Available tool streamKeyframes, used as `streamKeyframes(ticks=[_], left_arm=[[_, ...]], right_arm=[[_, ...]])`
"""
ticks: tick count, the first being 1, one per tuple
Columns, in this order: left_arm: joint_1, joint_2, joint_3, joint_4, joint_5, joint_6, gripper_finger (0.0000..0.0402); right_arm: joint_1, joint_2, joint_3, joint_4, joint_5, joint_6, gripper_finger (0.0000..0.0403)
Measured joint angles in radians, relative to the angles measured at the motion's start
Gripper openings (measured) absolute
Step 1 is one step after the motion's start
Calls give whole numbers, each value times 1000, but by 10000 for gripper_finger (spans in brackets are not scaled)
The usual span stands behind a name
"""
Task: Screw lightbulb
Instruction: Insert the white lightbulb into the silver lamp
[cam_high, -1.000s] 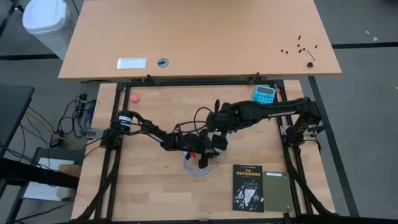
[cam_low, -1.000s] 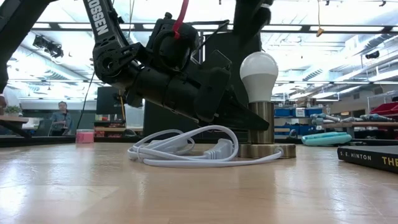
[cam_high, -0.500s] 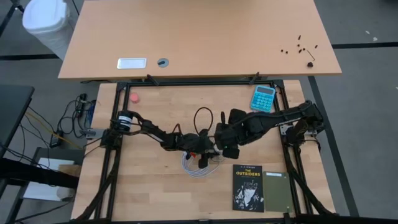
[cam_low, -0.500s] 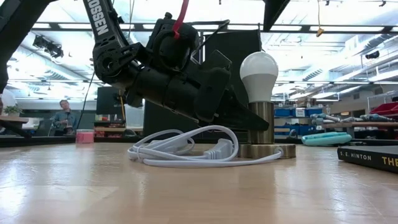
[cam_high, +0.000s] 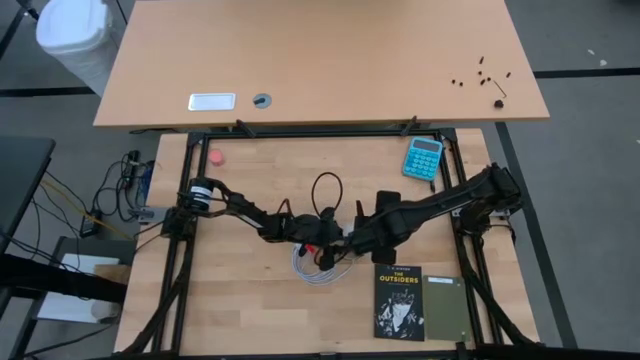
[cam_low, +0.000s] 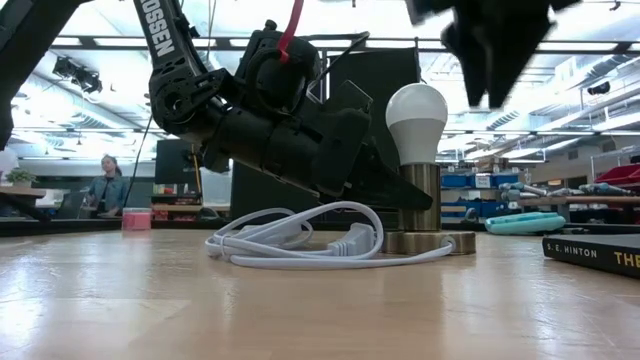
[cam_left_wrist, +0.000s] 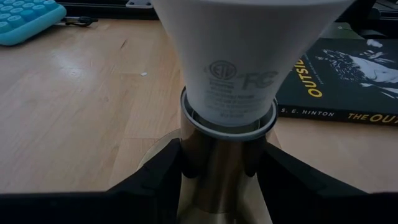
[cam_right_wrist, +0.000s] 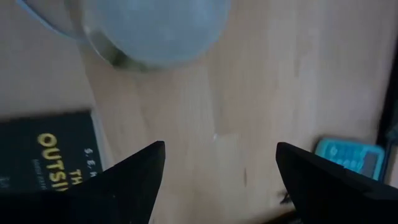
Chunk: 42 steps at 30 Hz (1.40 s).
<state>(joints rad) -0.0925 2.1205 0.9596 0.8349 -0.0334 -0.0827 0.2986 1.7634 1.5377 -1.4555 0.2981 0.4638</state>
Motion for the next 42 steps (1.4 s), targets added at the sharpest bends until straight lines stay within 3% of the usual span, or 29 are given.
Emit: streamKeyframes(ticks=[8,42], left_arm=[[0,0,0,0,0,0,184],[-7,0,0,0,-2,-11,184]], right_arm=[[-1,0,-128,65,-91,5,332],[-7,-4,-127,158,-77,30,314]])
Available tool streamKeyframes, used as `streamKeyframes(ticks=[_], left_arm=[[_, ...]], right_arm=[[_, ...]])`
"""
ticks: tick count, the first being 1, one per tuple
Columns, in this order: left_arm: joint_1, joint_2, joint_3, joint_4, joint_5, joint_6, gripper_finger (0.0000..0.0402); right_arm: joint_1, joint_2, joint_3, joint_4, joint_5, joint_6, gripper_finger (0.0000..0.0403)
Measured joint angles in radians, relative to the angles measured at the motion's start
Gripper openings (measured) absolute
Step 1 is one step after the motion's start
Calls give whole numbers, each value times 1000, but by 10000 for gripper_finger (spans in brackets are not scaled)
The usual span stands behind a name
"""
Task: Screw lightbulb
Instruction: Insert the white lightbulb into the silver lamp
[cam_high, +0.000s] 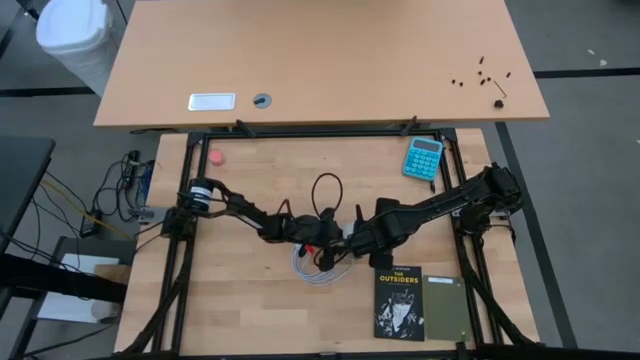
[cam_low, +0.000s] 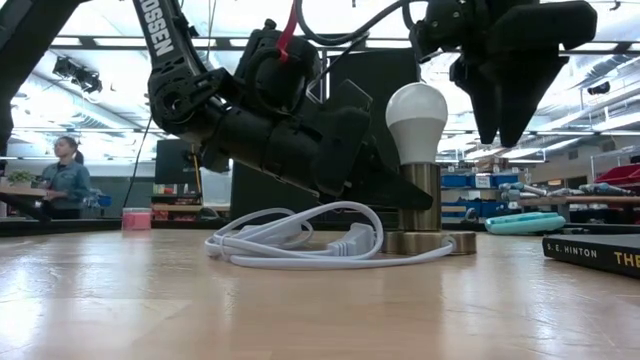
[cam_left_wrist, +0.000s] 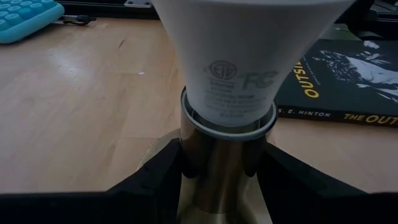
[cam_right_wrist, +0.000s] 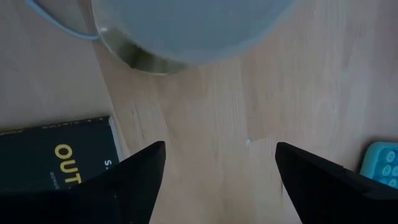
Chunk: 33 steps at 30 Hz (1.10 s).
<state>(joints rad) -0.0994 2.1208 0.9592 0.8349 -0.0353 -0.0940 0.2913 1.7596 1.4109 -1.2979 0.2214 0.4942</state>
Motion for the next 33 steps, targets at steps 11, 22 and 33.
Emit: streamKeyframes(ticks=[11,22,33], left_arm=[[11,1,0,7,6,9,184],[12,1,0,1,3,10,184],[12,1,0,-2,8,11,184]], right_arm=[[0,0,0,20,17,-37,308],[5,0,0,27,80,-42,301],[158,-110,-156,90,288,258,290]])
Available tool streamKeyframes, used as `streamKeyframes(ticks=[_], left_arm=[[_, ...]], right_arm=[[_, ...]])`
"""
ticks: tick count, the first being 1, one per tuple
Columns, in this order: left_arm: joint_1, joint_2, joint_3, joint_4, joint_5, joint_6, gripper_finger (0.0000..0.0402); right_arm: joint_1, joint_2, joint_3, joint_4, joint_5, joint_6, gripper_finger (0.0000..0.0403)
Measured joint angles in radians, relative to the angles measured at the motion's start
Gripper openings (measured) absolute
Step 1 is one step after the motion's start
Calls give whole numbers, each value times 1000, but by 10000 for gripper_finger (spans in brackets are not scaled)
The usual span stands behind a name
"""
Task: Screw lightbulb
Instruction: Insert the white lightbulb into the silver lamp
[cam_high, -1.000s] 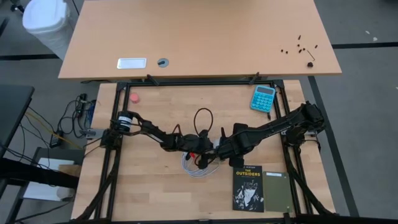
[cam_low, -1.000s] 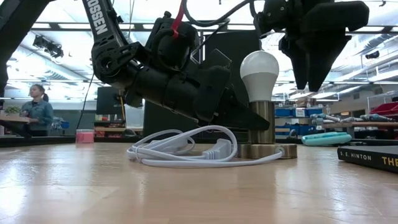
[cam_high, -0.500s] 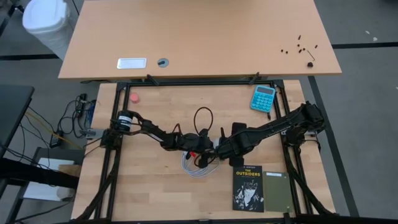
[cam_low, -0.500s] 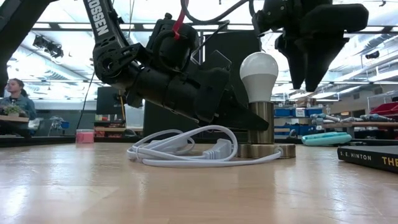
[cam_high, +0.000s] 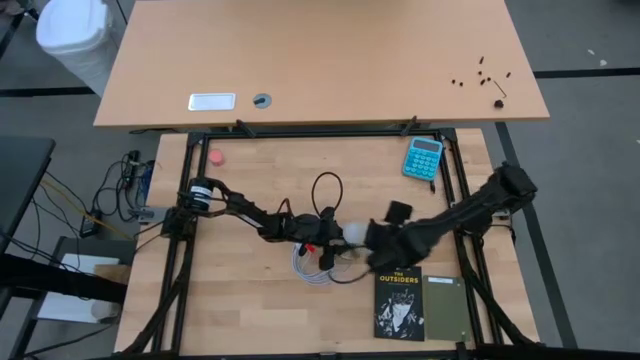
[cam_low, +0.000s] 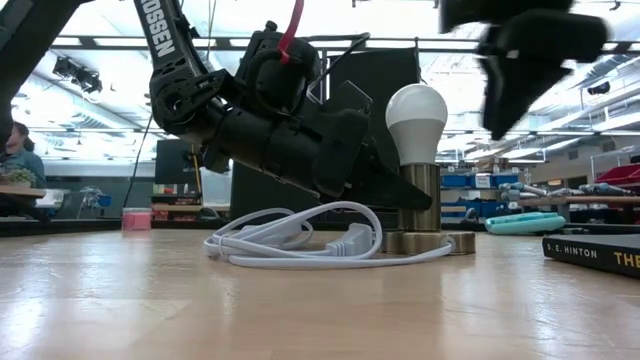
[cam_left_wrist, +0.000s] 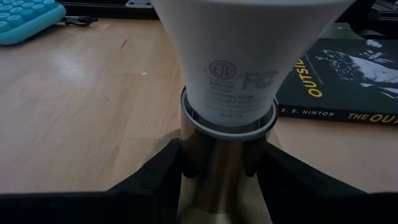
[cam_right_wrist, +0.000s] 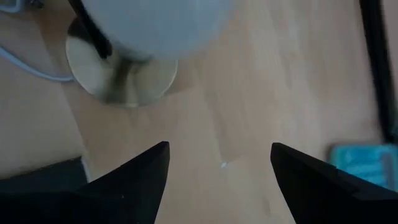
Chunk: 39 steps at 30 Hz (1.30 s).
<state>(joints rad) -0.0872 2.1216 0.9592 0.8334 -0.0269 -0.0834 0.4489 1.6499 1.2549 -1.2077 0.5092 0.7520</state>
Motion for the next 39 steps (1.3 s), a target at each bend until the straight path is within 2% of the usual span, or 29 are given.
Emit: streamKeyframes(ticks=[6,11,21,29,39], left_arm=[[0,0,0,-1,2,0,184],[0,0,0,-1,2,0,184],[0,0,0,-3,-3,-1,184],[0,-2,2,-13,-3,-1,184],[0,-2,2,-14,-3,0,184]], right_arm=[[151,-127,-230,167,49,303,288],[216,-138,-331,379,117,396,286],[192,-50,-294,449,175,395,273],[224,-49,-257,482,401,394,272],[225,-49,-311,576,413,399,269]])
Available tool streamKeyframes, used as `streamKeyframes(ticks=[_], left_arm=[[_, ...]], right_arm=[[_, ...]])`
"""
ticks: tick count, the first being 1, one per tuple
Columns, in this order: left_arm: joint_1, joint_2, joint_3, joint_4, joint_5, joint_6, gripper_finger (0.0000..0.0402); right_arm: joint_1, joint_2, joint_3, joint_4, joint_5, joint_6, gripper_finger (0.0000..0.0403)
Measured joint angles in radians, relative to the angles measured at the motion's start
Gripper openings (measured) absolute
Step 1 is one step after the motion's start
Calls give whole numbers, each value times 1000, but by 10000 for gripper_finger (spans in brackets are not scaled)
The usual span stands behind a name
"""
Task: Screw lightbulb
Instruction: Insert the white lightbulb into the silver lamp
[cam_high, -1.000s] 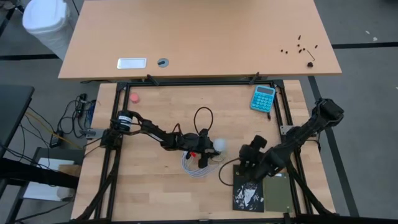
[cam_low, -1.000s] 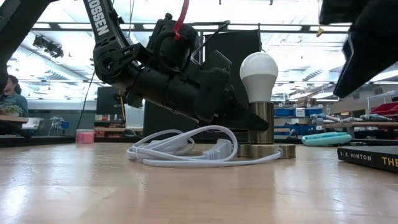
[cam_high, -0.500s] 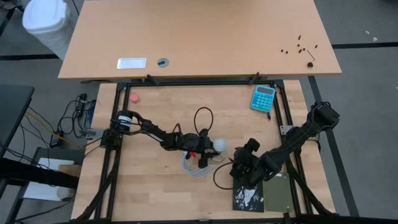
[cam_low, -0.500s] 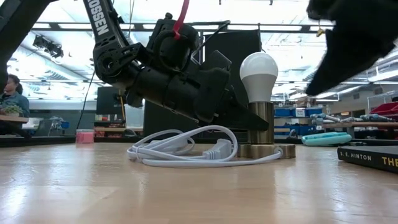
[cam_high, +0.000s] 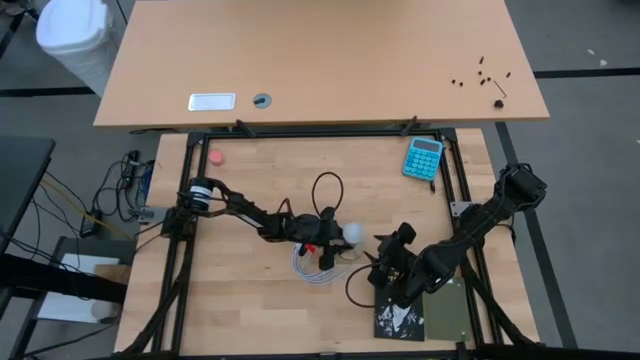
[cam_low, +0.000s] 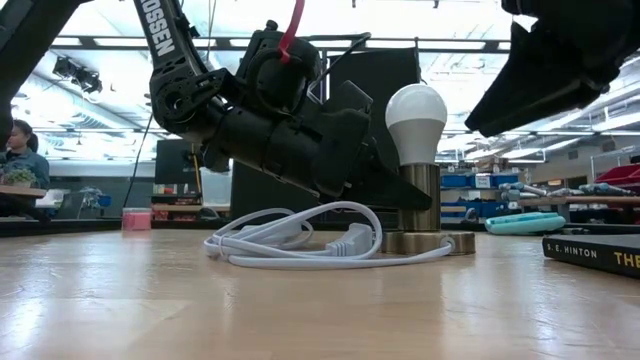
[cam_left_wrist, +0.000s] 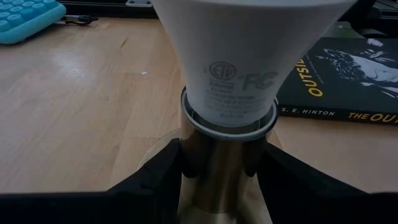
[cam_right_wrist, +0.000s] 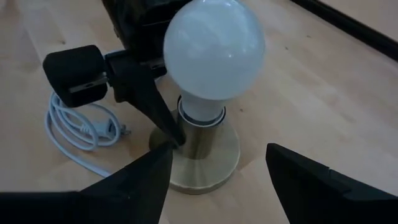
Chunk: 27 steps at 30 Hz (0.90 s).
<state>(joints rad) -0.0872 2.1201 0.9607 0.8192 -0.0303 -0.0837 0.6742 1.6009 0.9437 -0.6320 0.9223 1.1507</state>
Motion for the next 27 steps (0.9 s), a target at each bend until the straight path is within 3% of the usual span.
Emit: streamKeyframes(ticks=[27], left_arm=[[0,0,-1,-2,0,0,184]], right_arm=[[0,0,-3,52,-7,-31,261]])
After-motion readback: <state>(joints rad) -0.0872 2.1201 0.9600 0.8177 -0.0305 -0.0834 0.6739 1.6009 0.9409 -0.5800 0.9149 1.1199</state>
